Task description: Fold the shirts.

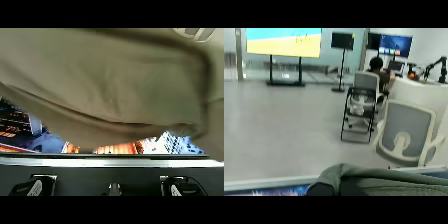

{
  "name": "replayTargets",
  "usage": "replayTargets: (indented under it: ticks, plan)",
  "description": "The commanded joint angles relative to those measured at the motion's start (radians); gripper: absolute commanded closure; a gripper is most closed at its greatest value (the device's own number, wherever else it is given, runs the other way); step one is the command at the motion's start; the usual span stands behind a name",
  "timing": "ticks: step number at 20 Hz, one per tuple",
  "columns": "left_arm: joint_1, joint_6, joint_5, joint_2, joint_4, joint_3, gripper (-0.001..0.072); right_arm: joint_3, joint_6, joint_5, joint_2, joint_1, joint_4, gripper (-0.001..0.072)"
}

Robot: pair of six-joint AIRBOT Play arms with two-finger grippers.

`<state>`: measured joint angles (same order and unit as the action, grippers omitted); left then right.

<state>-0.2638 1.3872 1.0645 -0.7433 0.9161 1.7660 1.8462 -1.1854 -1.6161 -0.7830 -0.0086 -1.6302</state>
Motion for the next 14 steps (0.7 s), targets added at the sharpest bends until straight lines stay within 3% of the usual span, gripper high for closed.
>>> replayTargets:
  ticks: [1,4,7,10,14]
  plan:
    - [-0.002,-0.003,0.074,-0.006,0.016,-0.238,0.0682,-0.146,0.031,-0.227,-0.092,0.000,0.026,0.0696]
    - [0.009,-0.059,0.004,-0.027,0.016,-0.574,0.0682,-0.460,0.029,-0.117,-0.150,0.000,0.037,0.0696]
    - [0.055,-0.090,-0.210,-0.119,0.016,-0.801,0.0682,-0.653,0.011,0.194,-0.275,0.000,0.051,0.0696]
    - [0.085,-0.089,-0.342,-0.325,-0.002,-0.812,0.0682,-0.633,-0.048,0.473,-0.490,0.000,0.133,0.0696]
    - [0.088,-0.086,-0.373,-0.612,-0.139,-0.719,0.0681,-0.624,-0.150,0.802,-0.705,0.000,0.319,0.0695]
